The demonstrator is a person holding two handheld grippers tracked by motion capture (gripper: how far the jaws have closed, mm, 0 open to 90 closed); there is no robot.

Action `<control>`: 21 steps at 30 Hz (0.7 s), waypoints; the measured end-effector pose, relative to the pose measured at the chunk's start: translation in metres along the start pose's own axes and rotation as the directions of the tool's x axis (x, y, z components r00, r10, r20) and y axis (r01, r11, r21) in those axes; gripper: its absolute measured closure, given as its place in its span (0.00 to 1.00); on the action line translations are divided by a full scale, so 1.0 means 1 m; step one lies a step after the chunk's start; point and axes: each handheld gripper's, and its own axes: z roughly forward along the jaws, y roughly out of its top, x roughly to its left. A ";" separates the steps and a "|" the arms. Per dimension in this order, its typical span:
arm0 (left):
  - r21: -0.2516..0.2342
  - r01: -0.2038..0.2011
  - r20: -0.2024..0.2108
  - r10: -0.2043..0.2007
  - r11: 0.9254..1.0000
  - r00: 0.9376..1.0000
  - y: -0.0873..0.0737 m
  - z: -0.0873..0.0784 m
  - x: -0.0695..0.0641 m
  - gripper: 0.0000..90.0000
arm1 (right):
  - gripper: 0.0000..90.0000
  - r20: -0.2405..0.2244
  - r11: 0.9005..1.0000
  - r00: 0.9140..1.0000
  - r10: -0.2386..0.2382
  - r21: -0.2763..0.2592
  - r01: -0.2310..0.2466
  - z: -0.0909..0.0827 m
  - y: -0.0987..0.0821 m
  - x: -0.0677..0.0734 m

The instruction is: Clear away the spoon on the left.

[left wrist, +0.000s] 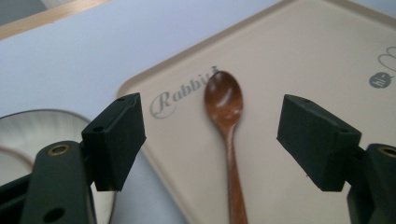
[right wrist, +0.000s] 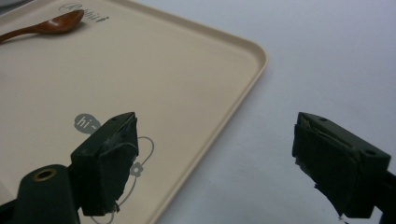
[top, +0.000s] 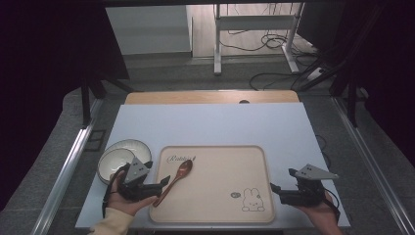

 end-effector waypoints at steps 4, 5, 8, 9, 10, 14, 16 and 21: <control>-0.011 0.029 -0.038 -0.029 1.000 0.999 -0.013 -0.019 0.010 0.26 | 0.16 0.015 1.000 1.000 -0.007 0.000 0.007 -0.001 0.000 0.002; -0.009 0.031 -0.042 -0.031 0.999 0.999 -0.016 -0.021 0.011 0.26 | 0.16 0.017 1.000 1.000 -0.008 0.002 0.008 0.000 0.000 0.002; -0.005 0.045 -0.055 -0.045 0.999 0.997 -0.023 -0.027 0.017 0.26 | 0.16 0.023 1.000 1.000 -0.004 0.009 0.003 0.002 0.000 0.000; -0.003 0.051 -0.059 -0.051 0.999 0.997 -0.025 -0.028 0.019 0.26 | 0.16 0.024 1.000 1.000 -0.003 0.012 0.002 0.003 0.000 -0.001; -0.001 0.057 -0.063 -0.057 0.998 0.996 -0.026 -0.028 0.020 0.26 | 0.16 0.024 1.000 1.000 0.000 0.015 0.000 0.004 0.000 -0.001; 0.006 0.064 -0.069 -0.063 0.998 0.996 -0.029 -0.026 0.025 0.26 | 0.16 0.023 1.000 1.000 -0.001 0.024 0.000 0.008 0.000 -0.003; 0.012 0.062 -0.068 -0.062 0.998 0.996 -0.029 -0.025 0.025 0.26 | 0.16 0.022 1.000 1.000 -0.003 0.026 0.003 0.009 0.000 -0.003; 0.012 0.063 -0.066 -0.062 0.998 0.996 -0.029 -0.025 0.025 0.26 | 0.16 0.023 1.000 1.000 -0.004 0.024 0.003 0.009 0.000 -0.002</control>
